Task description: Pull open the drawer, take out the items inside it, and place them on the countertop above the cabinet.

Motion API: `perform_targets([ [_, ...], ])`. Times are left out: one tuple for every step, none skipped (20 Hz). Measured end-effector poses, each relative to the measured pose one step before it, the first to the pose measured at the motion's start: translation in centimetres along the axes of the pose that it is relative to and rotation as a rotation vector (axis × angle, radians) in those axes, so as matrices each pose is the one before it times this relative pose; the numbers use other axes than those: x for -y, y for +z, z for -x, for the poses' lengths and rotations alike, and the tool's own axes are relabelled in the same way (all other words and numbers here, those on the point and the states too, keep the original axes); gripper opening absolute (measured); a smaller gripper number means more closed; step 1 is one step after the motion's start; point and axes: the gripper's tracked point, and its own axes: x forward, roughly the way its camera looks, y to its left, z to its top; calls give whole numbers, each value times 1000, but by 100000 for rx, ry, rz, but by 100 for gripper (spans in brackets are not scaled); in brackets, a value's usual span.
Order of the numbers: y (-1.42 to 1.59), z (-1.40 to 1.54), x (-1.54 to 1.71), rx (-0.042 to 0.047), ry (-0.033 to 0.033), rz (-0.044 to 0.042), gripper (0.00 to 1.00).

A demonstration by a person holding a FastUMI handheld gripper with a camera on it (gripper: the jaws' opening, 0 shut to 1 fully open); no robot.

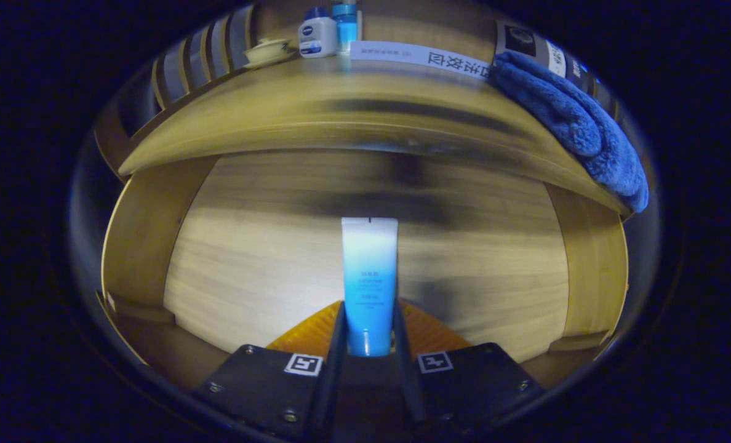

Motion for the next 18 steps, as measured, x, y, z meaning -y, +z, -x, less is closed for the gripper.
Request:
perform_targets([
  [493,105,71,2491,1273,-1496,42],
  [278,98,-103,1991,1728,-2280,42],
  [105,-83,-59,812,1593,-2728,41],
  [-246,-82,-91,-920,1362,-2531,41],
  [-218,45,3,-1606,633,-1733,40],
  [181,-72,44,415,264,-861,40],
  [-44,-124,188,532,-1011,-702,40],
  [227,193,72,23,59,-455,33],
  [368,220,-124,1403,773,-853,33],
  [290,133,-19,1056,504,-1456,33],
  [382,428,-218,460,1592,-1739,33],
  [449,456,-398,1132,2216,-2068,33],
  [494,635,-257,373,1930,-2021,33],
  [290,551,-73,-206,978,-1366,33],
  [110,680,81,-517,38,-470,33],
  [-187,727,222,-1122,-205,687,33],
  [-193,599,239,-884,-540,750,33],
  [-375,733,231,-576,-41,433,33],
])
